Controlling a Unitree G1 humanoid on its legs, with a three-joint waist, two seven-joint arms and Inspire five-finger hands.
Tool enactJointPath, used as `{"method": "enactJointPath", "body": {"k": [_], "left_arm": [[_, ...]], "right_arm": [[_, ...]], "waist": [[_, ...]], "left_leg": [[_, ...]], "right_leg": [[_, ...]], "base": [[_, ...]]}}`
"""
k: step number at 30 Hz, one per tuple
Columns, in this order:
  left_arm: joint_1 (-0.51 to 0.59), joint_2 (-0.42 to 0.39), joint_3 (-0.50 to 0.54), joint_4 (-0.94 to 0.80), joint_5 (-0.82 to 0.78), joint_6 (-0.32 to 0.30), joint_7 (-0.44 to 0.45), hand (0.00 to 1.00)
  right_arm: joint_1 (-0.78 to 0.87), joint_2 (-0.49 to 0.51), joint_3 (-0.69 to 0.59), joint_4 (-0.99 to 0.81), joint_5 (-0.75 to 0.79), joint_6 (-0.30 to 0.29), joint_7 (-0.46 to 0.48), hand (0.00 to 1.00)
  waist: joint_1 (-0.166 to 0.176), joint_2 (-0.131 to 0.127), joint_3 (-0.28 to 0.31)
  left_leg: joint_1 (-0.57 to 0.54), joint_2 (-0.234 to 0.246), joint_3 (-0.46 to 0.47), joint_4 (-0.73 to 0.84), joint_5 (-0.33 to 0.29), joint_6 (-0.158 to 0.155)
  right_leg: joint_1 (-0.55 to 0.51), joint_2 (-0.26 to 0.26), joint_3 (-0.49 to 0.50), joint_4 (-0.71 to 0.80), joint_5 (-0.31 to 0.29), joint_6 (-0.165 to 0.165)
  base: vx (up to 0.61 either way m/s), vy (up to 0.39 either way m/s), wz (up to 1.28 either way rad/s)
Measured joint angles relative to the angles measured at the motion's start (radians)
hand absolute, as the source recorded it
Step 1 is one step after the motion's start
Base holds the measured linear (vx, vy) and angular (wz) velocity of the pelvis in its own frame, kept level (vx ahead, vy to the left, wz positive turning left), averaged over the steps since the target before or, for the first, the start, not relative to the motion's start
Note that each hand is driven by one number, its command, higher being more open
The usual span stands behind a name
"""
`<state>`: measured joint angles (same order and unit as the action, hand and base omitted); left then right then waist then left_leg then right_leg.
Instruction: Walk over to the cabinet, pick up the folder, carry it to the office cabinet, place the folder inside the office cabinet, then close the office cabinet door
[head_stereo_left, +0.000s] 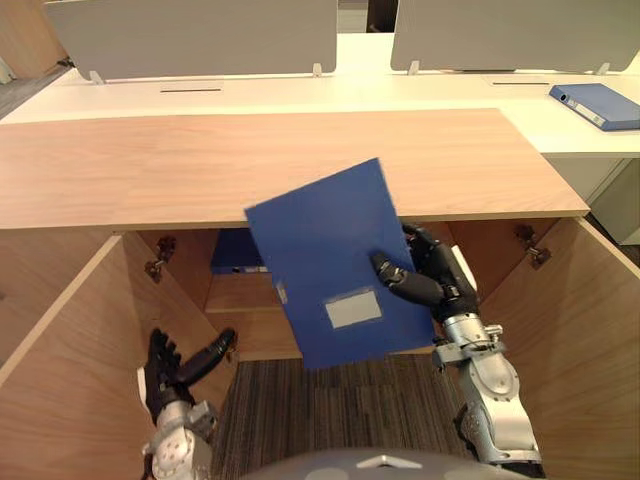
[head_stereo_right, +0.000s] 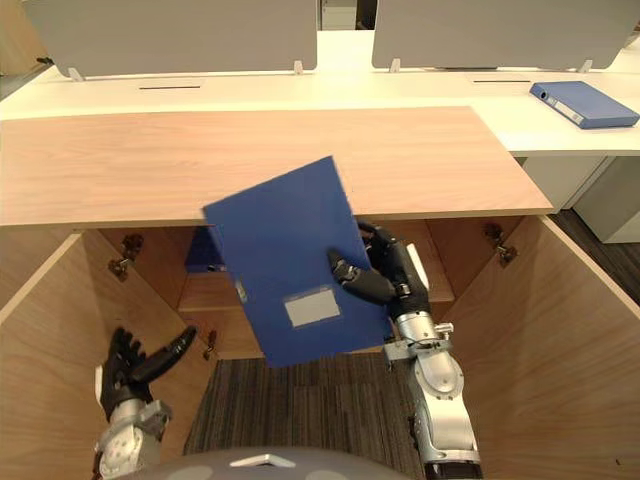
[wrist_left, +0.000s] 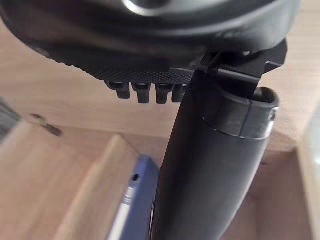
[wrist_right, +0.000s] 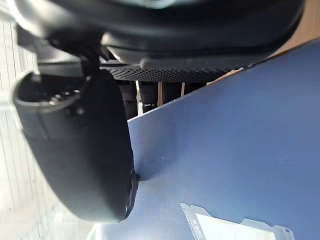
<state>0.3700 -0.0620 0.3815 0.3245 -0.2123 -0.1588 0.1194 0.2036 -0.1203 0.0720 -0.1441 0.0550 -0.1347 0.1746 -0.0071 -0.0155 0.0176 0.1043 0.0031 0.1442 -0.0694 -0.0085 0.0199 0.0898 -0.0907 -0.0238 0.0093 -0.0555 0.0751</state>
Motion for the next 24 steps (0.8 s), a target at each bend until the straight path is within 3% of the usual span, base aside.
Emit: {"method": "enactJointPath", "body": {"k": [7, 10, 12, 15, 18, 24], "left_arm": [[0.001, 0.067, -0.084, 0.264, 0.073, 0.020, -0.022, 1.00], [-0.028, 0.092, -0.102, 0.302, 0.100, 0.025, -0.033, 1.00], [-0.064, 0.102, -0.110, 0.305, 0.107, 0.025, -0.033, 1.00], [-0.147, 0.137, -0.159, 0.314, 0.108, 0.021, -0.032, 1.00], [-0.215, 0.157, -0.188, 0.319, 0.115, 0.008, -0.031, 1.00], [-0.306, 0.146, -0.251, 0.323, 0.127, 0.008, -0.033, 1.00]], "right_arm": [[-0.010, -0.145, 0.156, 0.094, -0.113, -0.005, -0.002, 0.00], [-0.053, -0.215, 0.193, 0.143, -0.166, -0.005, -0.008, 0.00], [-0.094, -0.260, 0.194, 0.145, -0.203, -0.005, -0.016, 0.00], [-0.205, -0.307, 0.192, 0.190, -0.226, -0.005, -0.056, 0.00], [-0.272, -0.291, 0.186, 0.211, -0.223, -0.005, -0.099, 0.00], [-0.288, -0.231, 0.187, 0.148, -0.144, -0.004, -0.125, 0.00]], "waist": [[0.008, 0.002, 0.021], [0.009, 0.004, 0.082], [0.009, 0.021, 0.138], [0.007, 0.062, 0.231], [0.007, 0.067, 0.290], [0.012, 0.067, 0.344]], "left_leg": [[-0.022, -0.002, -0.010, 0.008, 0.000, 0.000], [-0.095, 0.001, -0.016, 0.070, -0.010, 0.004], [-0.177, 0.009, -0.019, 0.160, -0.037, 0.010], [-0.336, 0.036, -0.025, 0.333, -0.084, 0.019], [-0.463, 0.050, -0.027, 0.433, -0.100, 0.016], [-0.709, 0.082, -0.027, 0.659, -0.170, 0.002]], "right_leg": [[-0.015, -0.001, -0.007, 0.000, -0.001, 0.001], [-0.068, -0.003, -0.010, 0.027, 0.001, -0.001], [-0.120, -0.002, -0.010, 0.064, 0.002, -0.003], [-0.248, 0.012, -0.006, 0.166, -0.004, -0.010], [-0.391, 0.014, -0.002, 0.300, -0.040, -0.015], [-0.662, 0.008, 0.005, 0.573, -0.132, -0.025]], "base": [[-0.01, -0.003, 0.04], [-0.07, -0.013, 0.07], [-0.09, 0.006, 0.04], [-0.16, 0.032, -0.04], [-0.22, -0.003, -0.03], [-0.21, -0.043, -0.03]]}}
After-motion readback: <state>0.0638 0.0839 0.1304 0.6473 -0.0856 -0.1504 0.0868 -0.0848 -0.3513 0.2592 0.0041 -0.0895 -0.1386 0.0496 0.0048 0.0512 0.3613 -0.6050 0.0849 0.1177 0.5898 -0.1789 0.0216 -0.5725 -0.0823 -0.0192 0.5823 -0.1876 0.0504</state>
